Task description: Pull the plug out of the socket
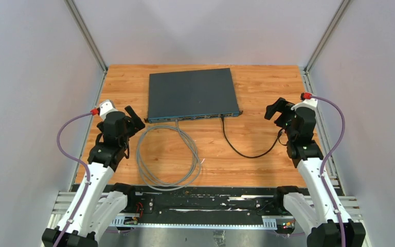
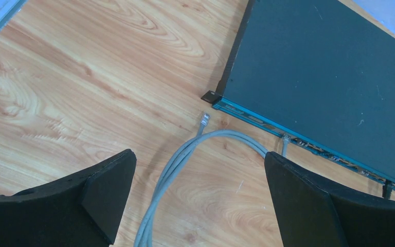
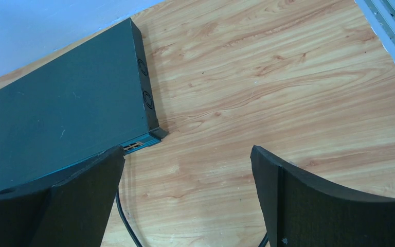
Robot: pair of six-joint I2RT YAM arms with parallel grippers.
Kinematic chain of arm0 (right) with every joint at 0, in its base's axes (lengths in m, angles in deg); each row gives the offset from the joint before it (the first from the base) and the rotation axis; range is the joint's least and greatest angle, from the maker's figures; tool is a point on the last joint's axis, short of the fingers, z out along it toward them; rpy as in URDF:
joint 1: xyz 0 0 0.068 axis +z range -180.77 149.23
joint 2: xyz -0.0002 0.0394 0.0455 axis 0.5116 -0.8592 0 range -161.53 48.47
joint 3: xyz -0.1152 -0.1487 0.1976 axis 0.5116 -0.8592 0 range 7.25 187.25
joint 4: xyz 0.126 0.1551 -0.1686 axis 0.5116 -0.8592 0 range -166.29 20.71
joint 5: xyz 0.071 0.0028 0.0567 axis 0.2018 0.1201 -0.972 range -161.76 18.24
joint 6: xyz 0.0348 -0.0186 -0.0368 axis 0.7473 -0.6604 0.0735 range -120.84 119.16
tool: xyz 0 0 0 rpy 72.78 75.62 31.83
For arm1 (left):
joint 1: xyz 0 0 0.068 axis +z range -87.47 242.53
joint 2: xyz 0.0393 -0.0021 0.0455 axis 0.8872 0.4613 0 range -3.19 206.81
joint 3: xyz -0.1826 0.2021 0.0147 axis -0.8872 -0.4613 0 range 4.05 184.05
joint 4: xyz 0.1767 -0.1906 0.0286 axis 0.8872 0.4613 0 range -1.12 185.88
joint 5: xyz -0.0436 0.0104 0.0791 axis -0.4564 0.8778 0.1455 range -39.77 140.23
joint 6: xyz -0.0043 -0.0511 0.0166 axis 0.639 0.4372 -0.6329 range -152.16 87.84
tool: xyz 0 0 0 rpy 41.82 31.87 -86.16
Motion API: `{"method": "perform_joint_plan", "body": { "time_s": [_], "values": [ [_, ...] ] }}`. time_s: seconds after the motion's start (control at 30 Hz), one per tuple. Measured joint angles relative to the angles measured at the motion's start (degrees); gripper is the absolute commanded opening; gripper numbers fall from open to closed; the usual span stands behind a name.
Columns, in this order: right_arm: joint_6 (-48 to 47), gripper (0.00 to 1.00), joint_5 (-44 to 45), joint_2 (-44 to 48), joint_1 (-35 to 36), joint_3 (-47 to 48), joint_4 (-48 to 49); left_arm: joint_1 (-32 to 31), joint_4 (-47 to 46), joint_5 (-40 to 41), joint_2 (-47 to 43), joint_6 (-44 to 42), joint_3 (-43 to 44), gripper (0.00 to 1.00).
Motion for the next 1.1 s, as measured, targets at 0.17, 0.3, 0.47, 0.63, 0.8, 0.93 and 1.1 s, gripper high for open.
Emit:
{"method": "perform_joint_plan", "body": {
  "time_s": [0.17, 0.3, 0.47, 0.63, 0.8, 0.93, 1.1],
  "values": [
    [-0.7, 1.0, -2.36, -0.33, -0.02, -0.24, 0.61, 0.0, -0.79, -0.28, 0.07, 0.15, -0.85, 1.0],
    [-1.03, 1.0, -5.68, -1.88, 0.0, -0.11, 0.37, 0.0, -1.66, -0.26, 1.2, 0.17, -0.85, 1.0],
    [0.22, 1.0, -9.4, -6.19, 0.0, 1.22, -1.81, 0.0, -4.61, -0.22, 5.27, 0.5, -0.85, 1.0],
    [4.63, 0.99, -15.5, -10.91, 0.0, 0.94, 1.27, 0.02, -10.51, -1.16, 13.51, 0.59, -0.11, 1.0],
    [9.27, 0.97, -20.44, -16.74, 0.57, -2.03, 9.05, 1.7, -16.26, -5.01, 26.6, 0.33, 4.5, 1.0],
    [12.24, 0.94, -22.32, -22.82, 2.43, -3.52, 14.93, 3.76, -19.26, -9.07, 36.46, -0.66, 10.34, 1.0],
    [14.84, 0.86, -22.53, -32.02, 6.51, -3.56, 21.84, 6.69, -22.43, -14.91, 46.75, -1.88, 15.58, 1.0]
  ]
}}
